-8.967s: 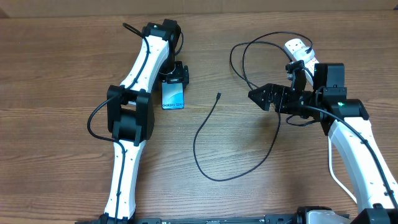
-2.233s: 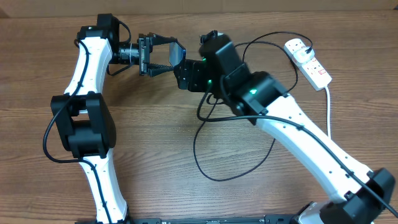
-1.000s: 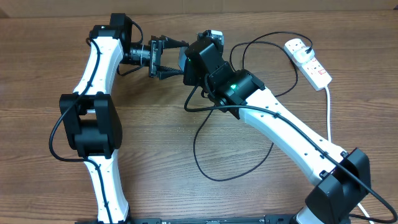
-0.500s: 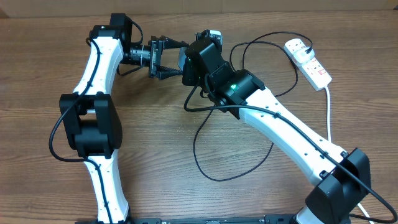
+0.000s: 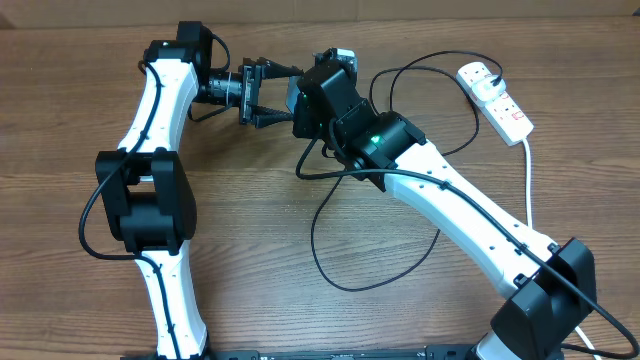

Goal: Plug charger to phone and switch on socket

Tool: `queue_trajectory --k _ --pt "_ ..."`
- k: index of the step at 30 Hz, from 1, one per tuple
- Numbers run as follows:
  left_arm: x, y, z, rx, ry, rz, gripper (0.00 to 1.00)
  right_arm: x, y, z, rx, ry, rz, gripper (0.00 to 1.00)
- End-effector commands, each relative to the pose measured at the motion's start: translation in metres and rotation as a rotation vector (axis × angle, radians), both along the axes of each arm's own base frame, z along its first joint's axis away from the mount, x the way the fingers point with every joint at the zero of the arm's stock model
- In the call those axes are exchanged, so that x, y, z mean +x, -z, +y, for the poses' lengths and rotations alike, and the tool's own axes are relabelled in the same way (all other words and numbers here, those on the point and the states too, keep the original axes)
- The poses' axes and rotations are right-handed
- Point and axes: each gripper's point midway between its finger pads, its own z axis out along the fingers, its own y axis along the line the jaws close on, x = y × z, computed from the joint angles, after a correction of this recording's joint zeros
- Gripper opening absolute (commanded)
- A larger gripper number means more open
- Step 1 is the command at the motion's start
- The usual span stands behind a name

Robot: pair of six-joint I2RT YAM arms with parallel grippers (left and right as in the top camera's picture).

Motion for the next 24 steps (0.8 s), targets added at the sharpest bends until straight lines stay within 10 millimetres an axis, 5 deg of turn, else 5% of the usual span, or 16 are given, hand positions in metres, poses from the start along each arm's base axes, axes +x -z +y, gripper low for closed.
queue_trajectory --k 1,24 --pt "0.0014 -0.0164 -0.0029 -0.038 0.010 -0.046 0.57 0.0022 -0.0040 0.0025 0.006 -0.006 -0.008 0.22" --pt "-0.0004 -0.0151 -0.0077 -0.031 0.021 -0.047 0.58 -0.0006 -0.0005 0.0047 0.009 -0.020 0.010 0.04"
